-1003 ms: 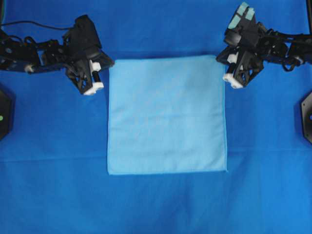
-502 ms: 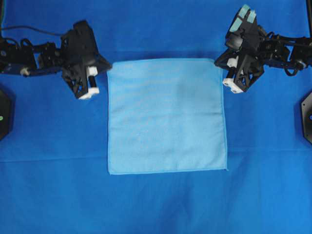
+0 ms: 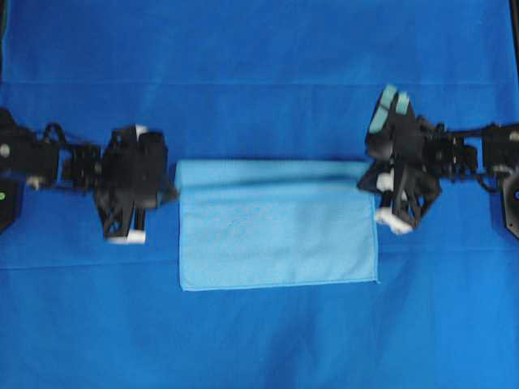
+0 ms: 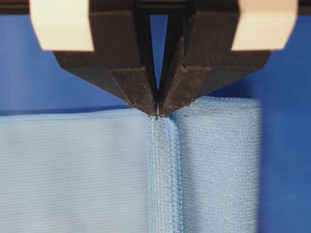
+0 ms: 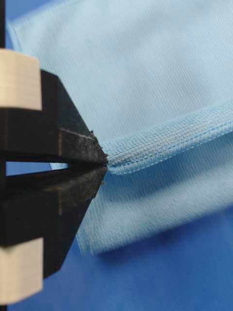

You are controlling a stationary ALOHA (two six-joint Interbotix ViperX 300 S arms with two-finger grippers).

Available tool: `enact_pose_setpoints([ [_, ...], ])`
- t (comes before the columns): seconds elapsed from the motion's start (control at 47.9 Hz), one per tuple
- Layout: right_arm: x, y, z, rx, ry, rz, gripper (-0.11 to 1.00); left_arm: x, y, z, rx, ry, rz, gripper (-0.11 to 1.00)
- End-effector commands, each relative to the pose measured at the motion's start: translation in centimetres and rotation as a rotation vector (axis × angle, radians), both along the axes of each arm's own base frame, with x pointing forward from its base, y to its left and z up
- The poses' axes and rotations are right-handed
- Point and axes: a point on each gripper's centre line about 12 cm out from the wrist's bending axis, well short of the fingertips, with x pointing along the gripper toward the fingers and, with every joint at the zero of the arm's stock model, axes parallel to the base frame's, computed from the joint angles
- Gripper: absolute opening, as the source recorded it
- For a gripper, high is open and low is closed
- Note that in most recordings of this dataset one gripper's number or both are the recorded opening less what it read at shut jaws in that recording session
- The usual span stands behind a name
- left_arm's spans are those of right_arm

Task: Fold the light blue towel.
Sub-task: 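Lift and pull both corners toward the near edge, folding in half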

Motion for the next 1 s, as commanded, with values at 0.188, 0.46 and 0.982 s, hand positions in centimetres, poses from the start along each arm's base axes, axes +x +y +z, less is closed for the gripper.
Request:
enact_pose_setpoints([
  [0.188, -0.2, 5.3, 0.6, 0.078, -0.022, 0.091, 0.02, 1.6, -6.0, 1.2, -0.111, -0.032, -0.068, 0.02],
  [0.46, -0.3, 6.7, 0.4, 0.098, -0.01, 0.114, 0.02, 2.6, -8.7, 1.5, -0.14, -0.039, -0.112, 0.02],
  [0.982, 0.1, 7.7, 0.2, 0.104, -0.05, 0.145, 0.02, 2.9, -8.8, 1.7, -0.143, -0.049, -0.114, 0.02],
])
